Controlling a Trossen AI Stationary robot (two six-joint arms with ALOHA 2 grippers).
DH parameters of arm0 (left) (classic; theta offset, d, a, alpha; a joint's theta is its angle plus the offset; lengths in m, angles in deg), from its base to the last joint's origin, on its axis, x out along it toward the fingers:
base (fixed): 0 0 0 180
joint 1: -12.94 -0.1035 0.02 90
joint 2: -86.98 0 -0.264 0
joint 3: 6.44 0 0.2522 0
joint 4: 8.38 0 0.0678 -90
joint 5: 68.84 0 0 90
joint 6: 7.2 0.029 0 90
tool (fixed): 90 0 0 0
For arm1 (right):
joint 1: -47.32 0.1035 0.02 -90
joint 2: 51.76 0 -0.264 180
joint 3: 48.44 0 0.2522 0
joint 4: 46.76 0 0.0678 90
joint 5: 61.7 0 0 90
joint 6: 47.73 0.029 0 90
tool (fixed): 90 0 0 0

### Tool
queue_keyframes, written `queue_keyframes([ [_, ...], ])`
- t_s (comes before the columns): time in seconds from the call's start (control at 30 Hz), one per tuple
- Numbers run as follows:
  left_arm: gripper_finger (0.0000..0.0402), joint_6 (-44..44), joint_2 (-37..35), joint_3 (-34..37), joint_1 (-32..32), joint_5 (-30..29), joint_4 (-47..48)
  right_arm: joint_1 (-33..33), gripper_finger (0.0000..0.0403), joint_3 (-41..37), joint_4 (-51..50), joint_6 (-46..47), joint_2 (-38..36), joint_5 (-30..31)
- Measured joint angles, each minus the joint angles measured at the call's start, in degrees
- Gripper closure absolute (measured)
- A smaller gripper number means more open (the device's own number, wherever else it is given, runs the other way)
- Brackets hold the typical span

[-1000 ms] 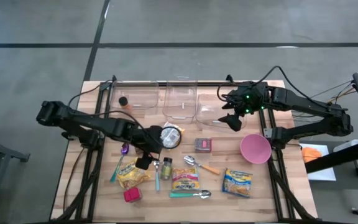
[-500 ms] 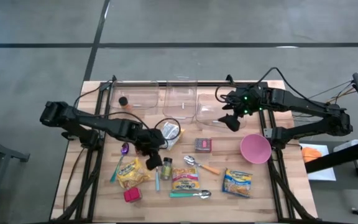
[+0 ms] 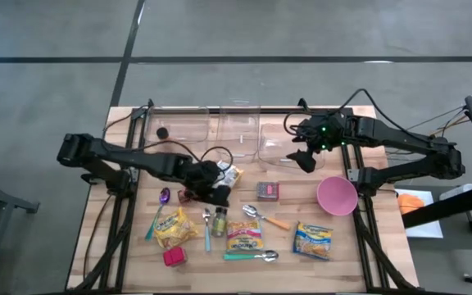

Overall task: Pick & Place Food Item
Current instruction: Put the black seasoning bottle into the left transparent bin

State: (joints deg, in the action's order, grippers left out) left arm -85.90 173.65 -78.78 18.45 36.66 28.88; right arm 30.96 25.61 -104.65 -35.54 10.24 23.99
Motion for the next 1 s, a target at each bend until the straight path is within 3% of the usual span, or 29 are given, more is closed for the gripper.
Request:
queue_keyframes([
  [0.1, 0.0065, -5.92, 3.27, -0.72, 1.03, 1.03, -3.54, 0.00, 0.0072, 0.00, -0.08, -1.70, -0.08, 0.00],
  [0.27, 0.0083, -11.56, 7.06, -3.42, 2.76, 0.63, 3.79, -0.01, 0.0072, 0.00, -0.28, -3.89, -0.75, -0.01],
  [0.37, 0.0101, -14.13, 7.56, -5.59, 3.96, -3.11, 6.95, 0.00, 0.0072, 0.00, -0.77, -4.73, -1.16, -0.03],
  [0.57, 0.0139, -12.95, 9.51, -10.12, 4.08, -10.24, 16.26, 0.00, 0.0072, -0.11, -1.08, -5.12, -2.43, -0.04],
  [1.0, 0.0163, -5.44, 18.05, -17.10, 4.21, -10.42, 24.58, 0.00, 0.0072, -0.74, -1.54, -2.04, -5.55, 0.08],
])
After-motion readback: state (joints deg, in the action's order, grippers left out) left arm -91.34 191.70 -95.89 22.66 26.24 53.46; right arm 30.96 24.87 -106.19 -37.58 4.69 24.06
